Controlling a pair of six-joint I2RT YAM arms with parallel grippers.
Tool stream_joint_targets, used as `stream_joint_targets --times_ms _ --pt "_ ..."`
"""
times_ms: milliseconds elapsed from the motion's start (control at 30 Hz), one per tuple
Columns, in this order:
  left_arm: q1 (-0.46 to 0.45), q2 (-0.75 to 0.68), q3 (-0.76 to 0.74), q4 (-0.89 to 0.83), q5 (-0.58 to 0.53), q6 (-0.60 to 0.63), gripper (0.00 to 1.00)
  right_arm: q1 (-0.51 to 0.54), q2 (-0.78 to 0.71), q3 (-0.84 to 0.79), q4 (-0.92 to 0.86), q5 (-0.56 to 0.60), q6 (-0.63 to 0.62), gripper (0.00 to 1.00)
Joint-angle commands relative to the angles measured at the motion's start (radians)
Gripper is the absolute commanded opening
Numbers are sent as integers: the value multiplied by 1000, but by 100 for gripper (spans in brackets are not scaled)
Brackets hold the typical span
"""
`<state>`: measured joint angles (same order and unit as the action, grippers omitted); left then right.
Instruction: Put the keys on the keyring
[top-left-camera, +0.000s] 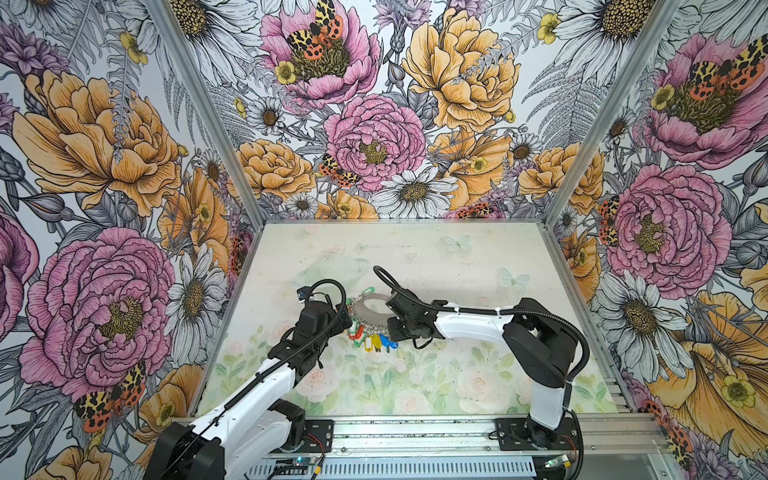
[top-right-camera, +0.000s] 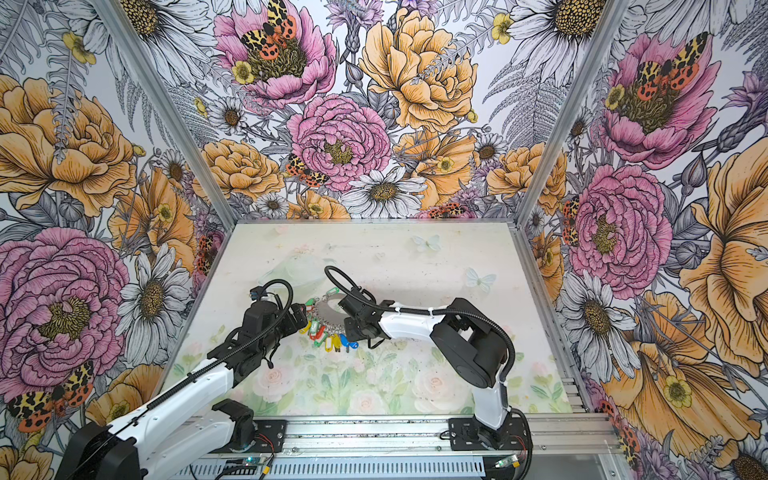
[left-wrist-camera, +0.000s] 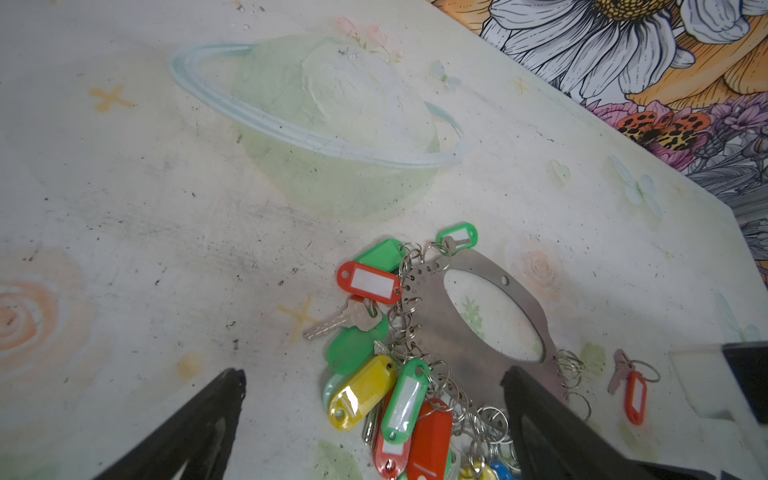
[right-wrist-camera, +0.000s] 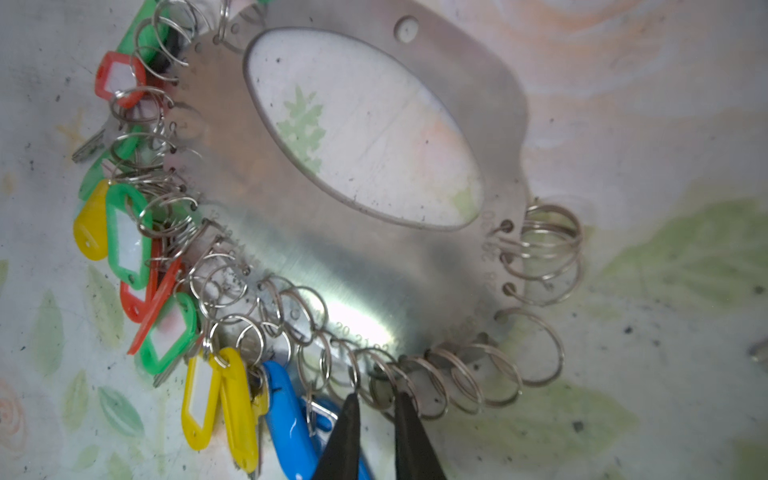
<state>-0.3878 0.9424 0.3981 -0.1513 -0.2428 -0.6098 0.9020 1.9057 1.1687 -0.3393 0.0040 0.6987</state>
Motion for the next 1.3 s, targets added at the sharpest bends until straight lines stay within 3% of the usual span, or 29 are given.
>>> stream_joint_targets --times_ms 0,1267 --pt "9 -13 -9 25 8 15 99 -6 32 30 2 19 4 21" --pt "8 2 -11 33 12 15 99 6 6 86 4 -18 -53 18"
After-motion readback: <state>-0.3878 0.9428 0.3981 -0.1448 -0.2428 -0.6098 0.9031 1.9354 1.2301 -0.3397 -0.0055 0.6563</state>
